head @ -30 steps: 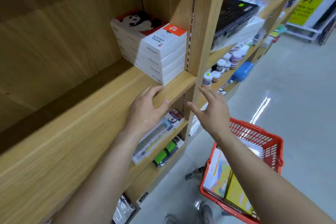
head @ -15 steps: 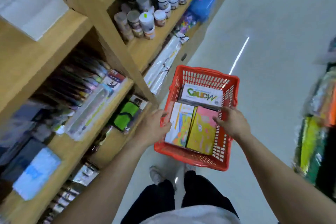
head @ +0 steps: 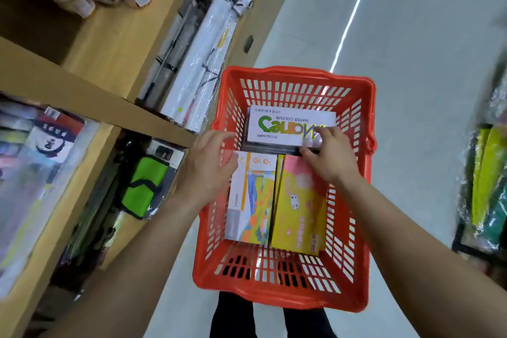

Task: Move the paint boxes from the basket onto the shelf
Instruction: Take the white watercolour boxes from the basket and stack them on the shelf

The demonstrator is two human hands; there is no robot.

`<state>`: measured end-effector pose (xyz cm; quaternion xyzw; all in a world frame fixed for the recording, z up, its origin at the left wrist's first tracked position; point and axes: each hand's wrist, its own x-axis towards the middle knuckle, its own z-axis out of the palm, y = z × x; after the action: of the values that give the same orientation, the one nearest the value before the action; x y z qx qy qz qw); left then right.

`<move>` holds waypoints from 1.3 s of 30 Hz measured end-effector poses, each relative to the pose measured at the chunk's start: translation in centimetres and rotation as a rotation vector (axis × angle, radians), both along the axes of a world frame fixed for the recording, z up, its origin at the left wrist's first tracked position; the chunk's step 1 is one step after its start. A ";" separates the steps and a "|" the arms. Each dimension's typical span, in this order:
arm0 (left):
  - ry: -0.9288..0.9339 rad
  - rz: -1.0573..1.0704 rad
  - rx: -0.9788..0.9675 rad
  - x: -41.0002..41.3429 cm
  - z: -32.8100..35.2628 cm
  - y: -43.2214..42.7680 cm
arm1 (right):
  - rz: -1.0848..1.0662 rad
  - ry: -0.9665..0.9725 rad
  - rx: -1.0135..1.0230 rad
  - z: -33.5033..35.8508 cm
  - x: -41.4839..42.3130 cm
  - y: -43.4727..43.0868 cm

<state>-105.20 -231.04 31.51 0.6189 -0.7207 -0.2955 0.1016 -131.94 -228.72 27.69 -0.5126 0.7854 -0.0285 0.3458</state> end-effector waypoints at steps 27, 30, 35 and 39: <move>0.256 0.215 0.059 0.2 -5.6 -0.3 | -0.268 0.185 -0.080 -8.8 1.6 -5.5; 0.275 0.216 0.104 0.3 -5.7 -0.3 | -0.294 0.189 -0.032 -9.2 1.9 -5.7; 0.272 0.220 0.125 0.5 -6.1 -0.2 | -0.379 0.085 -0.059 -9.7 2.2 -4.9; 0.278 0.229 0.129 0.6 -6.3 -0.3 | -0.443 0.062 -0.081 -9.8 2.1 -5.0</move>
<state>-104.63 -231.34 25.21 0.6554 -0.6040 -0.4103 0.1932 -129.82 -233.68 17.88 -0.3419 0.8872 -0.1196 0.2859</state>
